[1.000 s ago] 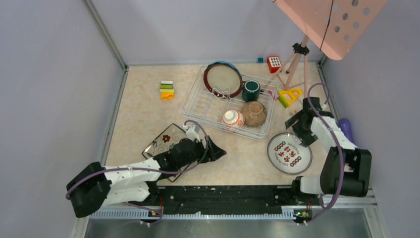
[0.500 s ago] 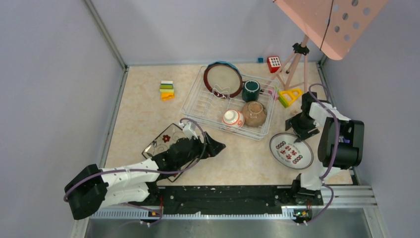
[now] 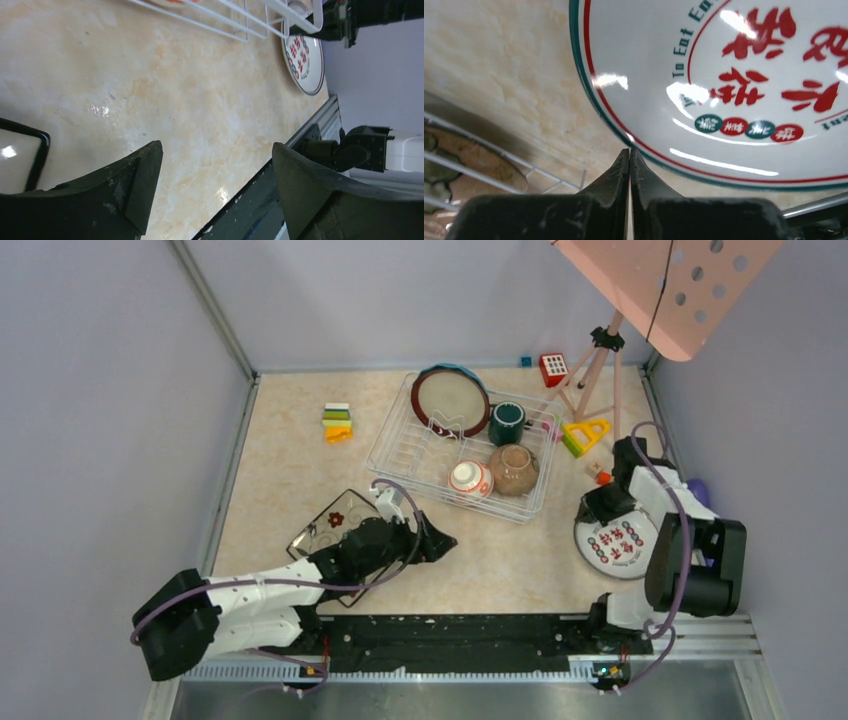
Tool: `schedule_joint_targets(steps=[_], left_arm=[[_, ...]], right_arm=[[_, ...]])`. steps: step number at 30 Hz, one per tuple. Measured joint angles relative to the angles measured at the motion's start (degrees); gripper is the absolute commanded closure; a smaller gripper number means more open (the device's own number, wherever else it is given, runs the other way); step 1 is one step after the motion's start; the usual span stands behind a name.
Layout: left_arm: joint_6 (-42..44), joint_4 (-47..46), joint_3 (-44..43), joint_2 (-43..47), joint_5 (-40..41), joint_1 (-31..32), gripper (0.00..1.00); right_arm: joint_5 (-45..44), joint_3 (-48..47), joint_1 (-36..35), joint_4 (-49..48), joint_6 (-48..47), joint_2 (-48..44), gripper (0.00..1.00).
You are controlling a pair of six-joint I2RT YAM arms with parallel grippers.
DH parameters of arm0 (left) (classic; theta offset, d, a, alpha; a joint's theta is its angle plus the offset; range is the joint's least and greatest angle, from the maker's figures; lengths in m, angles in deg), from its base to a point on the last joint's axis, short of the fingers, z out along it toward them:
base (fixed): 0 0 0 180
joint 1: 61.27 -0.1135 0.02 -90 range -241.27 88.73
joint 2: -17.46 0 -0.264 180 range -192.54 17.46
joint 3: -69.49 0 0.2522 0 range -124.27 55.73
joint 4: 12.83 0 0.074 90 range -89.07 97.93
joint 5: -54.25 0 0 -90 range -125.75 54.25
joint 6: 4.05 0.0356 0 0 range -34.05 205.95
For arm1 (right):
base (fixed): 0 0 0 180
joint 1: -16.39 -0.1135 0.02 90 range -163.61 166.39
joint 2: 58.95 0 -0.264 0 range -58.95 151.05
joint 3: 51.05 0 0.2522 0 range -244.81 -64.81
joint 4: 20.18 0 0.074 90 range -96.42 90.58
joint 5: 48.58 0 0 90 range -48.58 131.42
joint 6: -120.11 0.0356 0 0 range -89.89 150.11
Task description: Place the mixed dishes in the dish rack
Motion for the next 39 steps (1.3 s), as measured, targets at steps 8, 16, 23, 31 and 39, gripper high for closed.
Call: schedule_joint_targets(steps=[8, 16, 23, 31, 39], left_arm=[[-1.2, -4.9, -1.1, -9.6, -8.5, 0.4, 0.17], [-1.2, -5.2, -1.2, -8.1, -8.8, 0.8, 0.15], [0.8, -0.9, -1.3, -3.1, -8.0, 0.8, 0.13], [4.2, 5.5, -2.3, 1.7, -4.6, 0.8, 0.12], [5.6, 5.5, -2.4, 0.9, -3.4, 0.5, 0.13]], right_arm=[[-3.4, -0.1, -4.1, 3.7, -1.7, -9.4, 0.94], [-25.3, -4.0, -2.8, 7.3, -3.3, -14.3, 0.19], [-34.9, -4.3, 8.3, 1.4, -6.4, -14.0, 0.07], [-35.7, -2.8, 13.8, -9.8, -11.4, -5.6, 0.08], [-25.9, 1.4, 16.6, -19.6, -18.3, 4.8, 0.11]])
